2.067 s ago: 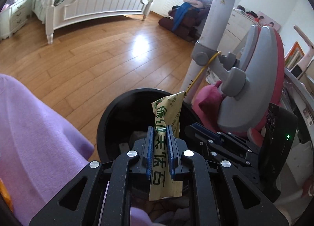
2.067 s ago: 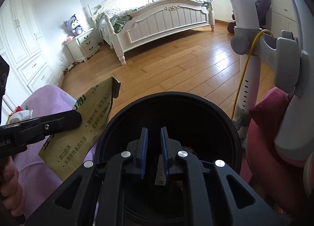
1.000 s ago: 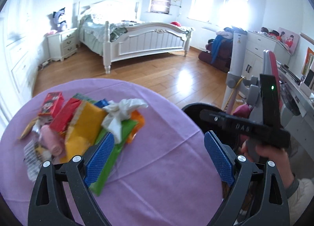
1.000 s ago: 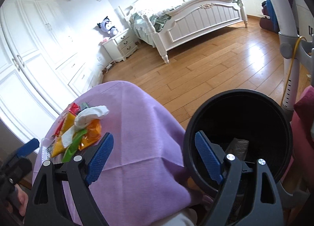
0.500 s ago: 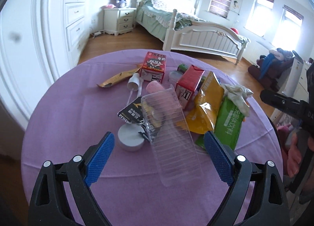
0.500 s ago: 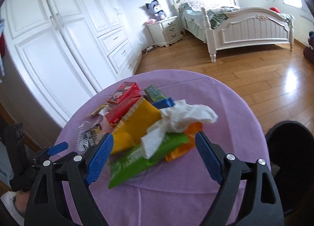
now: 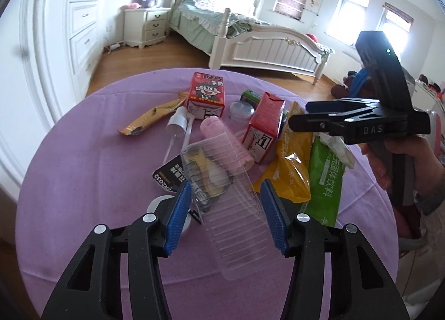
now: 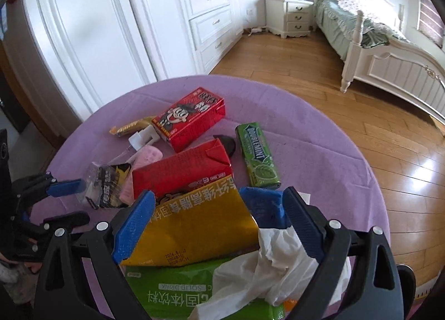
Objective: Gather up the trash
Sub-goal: 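Grasp the clear plastic tray with the left gripper while the right grasps the yellow snack bag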
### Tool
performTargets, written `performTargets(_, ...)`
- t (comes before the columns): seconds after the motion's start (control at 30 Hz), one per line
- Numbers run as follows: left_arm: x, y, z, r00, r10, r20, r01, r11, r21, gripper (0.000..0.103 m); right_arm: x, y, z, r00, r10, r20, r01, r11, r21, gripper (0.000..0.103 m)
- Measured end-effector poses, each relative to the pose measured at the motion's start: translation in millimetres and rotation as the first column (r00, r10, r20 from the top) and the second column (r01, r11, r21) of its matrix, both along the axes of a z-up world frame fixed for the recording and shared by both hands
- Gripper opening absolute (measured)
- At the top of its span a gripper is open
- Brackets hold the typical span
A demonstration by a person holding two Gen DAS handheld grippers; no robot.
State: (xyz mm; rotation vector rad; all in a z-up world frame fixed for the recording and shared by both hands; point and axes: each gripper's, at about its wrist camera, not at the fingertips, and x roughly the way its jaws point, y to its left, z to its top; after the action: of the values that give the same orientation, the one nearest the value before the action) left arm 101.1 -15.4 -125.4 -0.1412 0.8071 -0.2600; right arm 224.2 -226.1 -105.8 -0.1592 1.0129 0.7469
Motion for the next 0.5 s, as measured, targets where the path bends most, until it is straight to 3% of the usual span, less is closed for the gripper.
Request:
performTargets(0.1, -1.6, 8.5, 2.1, 1.0, -0.012, 0.007, 0.012, 1.0, -0.027, 0.046, -9.8, -2.9, -0.1, 0.99, 0.076, -0.121, -0.064, 0.993, 0.097, 0.084)
performTargets(0.2, -7.7, 16.6, 7.7, 1.0, -0.012, 0.027, 0.013, 0.999, -0.038, 0.044, -37.5, 5.0, 1.3, 0.984, 0.137, -0.115, -0.127, 0.987, 0.096, 0.084)
performTargets(0.27, -12.2, 22.0, 11.3, 0.999, -0.012, 0.033, 0.013, 0.999, -0.044, 0.041, -54.5, 11.3, -0.7, 0.979, 0.166, -0.117, -0.155, 0.983, 0.098, 0.078)
performTargets(0.4, -22.5, 32.0, 16.7, 0.999, 0.001, 0.037, 0.001, 0.999, -0.04, 0.04, -80.8, 20.7, -1.4, 0.961, 0.238, -0.141, -0.216, 0.964, 0.157, 0.078)
performTargets(0.5, -34.2, 42.2, 21.2, 0.999, 0.015, 0.051, -0.013, 0.999, -0.04, 0.04, -92.6, 26.6, 3.9, 0.963, 0.25, -0.097, -0.232, 0.959, 0.164, 0.078)
